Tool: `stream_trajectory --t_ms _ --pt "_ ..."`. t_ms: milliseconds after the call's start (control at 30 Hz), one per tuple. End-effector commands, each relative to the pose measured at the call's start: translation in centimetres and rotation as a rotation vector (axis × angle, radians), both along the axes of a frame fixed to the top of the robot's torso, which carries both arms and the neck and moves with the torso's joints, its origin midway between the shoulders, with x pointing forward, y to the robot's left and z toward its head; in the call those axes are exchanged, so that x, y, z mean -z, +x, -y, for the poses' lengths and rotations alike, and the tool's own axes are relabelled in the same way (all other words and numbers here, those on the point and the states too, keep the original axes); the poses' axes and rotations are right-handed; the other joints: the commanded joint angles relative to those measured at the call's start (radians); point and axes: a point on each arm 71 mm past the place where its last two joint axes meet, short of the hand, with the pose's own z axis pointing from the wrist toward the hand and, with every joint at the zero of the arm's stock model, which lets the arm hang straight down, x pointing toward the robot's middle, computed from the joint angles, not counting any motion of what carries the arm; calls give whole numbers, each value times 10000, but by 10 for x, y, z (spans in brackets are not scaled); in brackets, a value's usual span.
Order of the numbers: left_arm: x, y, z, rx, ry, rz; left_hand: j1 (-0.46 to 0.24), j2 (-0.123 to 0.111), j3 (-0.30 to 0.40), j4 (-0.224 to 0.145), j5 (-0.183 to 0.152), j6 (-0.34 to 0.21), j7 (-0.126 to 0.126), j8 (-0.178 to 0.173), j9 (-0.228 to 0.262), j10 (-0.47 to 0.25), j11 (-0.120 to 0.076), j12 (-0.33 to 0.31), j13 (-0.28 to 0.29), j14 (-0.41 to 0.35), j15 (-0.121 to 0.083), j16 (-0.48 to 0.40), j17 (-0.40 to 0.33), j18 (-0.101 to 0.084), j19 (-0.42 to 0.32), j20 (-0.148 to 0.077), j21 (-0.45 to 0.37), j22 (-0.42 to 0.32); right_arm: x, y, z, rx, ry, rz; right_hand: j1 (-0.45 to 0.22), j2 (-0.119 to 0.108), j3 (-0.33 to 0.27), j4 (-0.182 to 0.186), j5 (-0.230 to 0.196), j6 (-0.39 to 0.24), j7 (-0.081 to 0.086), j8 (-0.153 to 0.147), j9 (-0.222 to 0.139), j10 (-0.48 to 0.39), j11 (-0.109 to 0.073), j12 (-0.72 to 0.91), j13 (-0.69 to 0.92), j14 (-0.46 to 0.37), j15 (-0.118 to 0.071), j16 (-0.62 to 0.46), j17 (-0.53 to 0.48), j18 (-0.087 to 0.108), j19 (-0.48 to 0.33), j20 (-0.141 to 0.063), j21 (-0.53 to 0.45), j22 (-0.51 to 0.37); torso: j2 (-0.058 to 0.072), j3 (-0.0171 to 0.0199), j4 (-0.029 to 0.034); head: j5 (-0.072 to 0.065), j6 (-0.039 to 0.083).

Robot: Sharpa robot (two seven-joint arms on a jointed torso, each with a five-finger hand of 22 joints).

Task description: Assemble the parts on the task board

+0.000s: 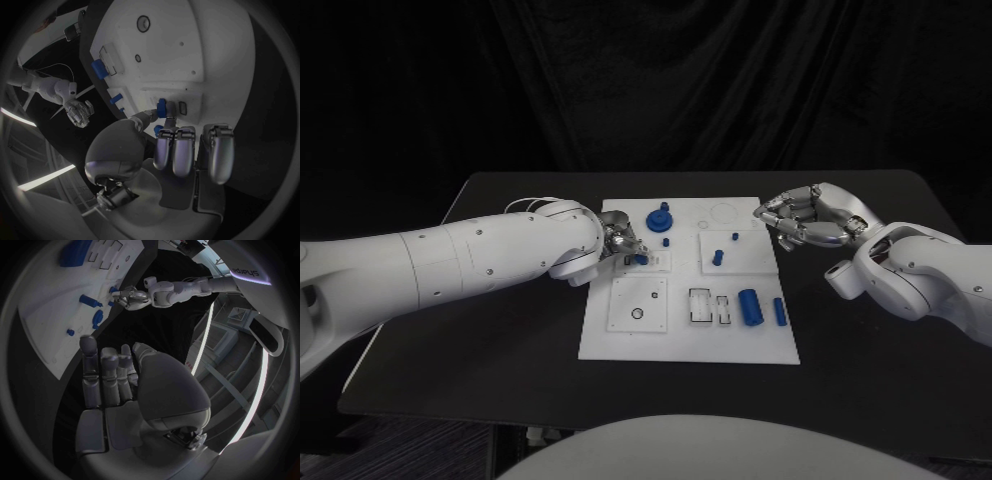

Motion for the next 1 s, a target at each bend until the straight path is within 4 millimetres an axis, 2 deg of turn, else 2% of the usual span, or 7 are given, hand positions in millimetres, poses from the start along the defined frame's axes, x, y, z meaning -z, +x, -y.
stream_trajectory --t_ms 33,267,567,1000 --pt "2 -1 1 76 -116 61 40 33 247 -208 58 203 -142 5 9 1055 -15 35 2634 1074 -22 27 2633 -53 32 -3 -26 892 2 -1 1 4 -38 -209 46 -17 61 0 25 -76 24 50 -7 -59 30 1 -8 -58 -14 -53 -17 178 -68 10 -47 -9 11 -6 11 200 -2" --pt "2 -1 3 126 -231 171 36 30 246 -207 59 202 -142 4 11 1055 -16 35 2634 1074 -23 27 2633 -52 29 -4 -28 887 3 -1 0 -20 -32 -227 46 -17 61 0 25 -76 24 50 -7 -59 30 1 -8 -58 -14 -53 -17 178 -68 10 -47 -9 -1 2 17 222 -2" --pt "1 -1 4 162 -371 312 27 32 249 -202 65 194 -141 -2 20 1055 -17 35 2634 1074 -26 27 2633 -47 16 -6 -38 865 3 -1 1 -13 -34 -235 46 -17 61 0 25 -76 24 50 -7 -59 30 1 -8 -58 -14 -53 -17 178 -68 10 -47 -9 -14 6 -12 238 -2" --pt "-1 -2 4 119 -723 735 29 46 263 -201 78 194 -145 -3 32 1055 -20 35 2634 1074 -27 27 2633 -42 5 -9 -47 846 3 -1 0 -41 -28 -255 42 -18 65 0 23 -95 26 59 -9 -61 31 8 -18 -75 -12 -64 -38 182 -80 11 -83 -15 -5 11 -4 226 -2"
